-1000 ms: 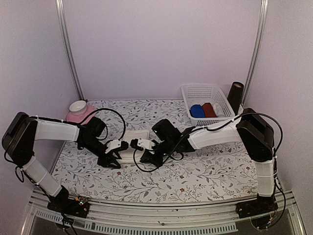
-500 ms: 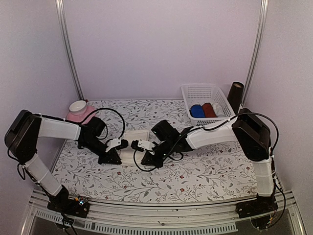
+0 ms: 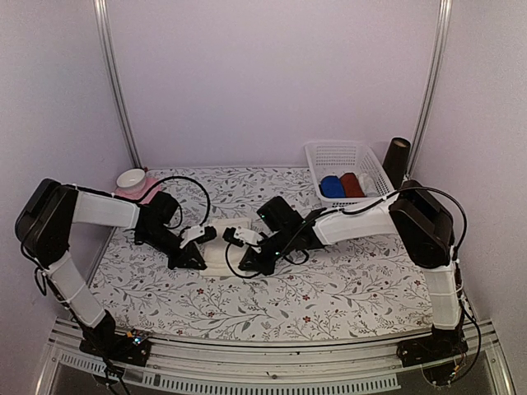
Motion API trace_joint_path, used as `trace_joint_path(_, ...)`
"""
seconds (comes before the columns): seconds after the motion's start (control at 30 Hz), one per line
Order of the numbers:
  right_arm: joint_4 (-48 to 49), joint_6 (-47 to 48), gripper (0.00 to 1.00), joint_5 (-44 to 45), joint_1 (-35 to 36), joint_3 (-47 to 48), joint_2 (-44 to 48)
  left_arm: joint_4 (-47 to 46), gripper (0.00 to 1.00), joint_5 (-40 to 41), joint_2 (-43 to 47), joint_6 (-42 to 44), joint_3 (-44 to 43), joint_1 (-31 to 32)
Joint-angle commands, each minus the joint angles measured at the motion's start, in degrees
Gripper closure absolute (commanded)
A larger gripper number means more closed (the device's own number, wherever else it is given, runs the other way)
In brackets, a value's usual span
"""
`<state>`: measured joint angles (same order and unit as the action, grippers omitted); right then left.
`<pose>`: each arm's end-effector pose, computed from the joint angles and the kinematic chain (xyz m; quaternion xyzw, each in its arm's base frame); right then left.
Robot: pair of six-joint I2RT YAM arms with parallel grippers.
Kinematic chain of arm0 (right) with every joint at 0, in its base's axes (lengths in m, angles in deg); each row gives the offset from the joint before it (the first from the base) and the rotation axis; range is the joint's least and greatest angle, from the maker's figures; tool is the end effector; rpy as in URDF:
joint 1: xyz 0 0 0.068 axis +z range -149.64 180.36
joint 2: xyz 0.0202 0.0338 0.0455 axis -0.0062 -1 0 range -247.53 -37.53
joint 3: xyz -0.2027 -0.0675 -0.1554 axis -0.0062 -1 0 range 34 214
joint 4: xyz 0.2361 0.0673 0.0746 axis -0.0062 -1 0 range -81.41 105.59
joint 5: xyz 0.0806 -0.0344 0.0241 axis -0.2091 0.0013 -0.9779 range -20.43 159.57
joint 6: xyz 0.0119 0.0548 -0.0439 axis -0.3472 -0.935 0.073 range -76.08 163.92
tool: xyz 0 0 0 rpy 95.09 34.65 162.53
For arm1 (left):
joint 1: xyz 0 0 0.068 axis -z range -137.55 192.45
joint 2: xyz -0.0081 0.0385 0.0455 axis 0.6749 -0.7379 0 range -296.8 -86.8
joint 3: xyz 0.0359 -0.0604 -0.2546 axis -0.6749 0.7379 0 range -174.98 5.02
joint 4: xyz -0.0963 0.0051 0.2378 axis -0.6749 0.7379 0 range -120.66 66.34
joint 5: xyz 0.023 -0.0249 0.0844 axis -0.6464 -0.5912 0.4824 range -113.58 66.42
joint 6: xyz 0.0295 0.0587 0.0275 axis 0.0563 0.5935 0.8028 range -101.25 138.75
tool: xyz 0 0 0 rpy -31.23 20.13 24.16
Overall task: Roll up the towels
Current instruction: Roll the towel at the center of the board.
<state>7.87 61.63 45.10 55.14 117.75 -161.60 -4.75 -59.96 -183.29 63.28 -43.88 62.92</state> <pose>0.2510 0.3976 0.1206 -0.6008 0.6910 0.2988 0.2688 0.2589 -0.1339 0.1141 0.5430 0.7689 -0.2738 0.1977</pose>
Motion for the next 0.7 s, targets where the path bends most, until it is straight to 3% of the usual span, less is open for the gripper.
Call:
trace_joint_path(0.0, -1.52, -1.02, 0.97, 1.38, -0.53, 1.54, -2.21, 0.28, 0.98, 0.26, -1.94, -0.68, -1.28, -0.73)
trace_joint_path(0.47, -4.09, -1.32, 0.92, 8.33, -0.56, 3.41, -5.27, -4.40, 0.84, 5.95, -3.91, -4.02, -0.04, -0.73)
trace_joint_path(0.57, -4.74, -1.12, 0.92, 8.29, -0.56, 3.76, -5.63, -5.43, 0.74, 7.62, -3.15, -4.31, 0.74, -0.75)
trace_joint_path(0.67, -5.41, -0.92, 0.93, 7.94, -0.54, 3.98, -5.75, -6.70, 0.57, 9.37, -1.09, -4.28, 1.66, -0.78)
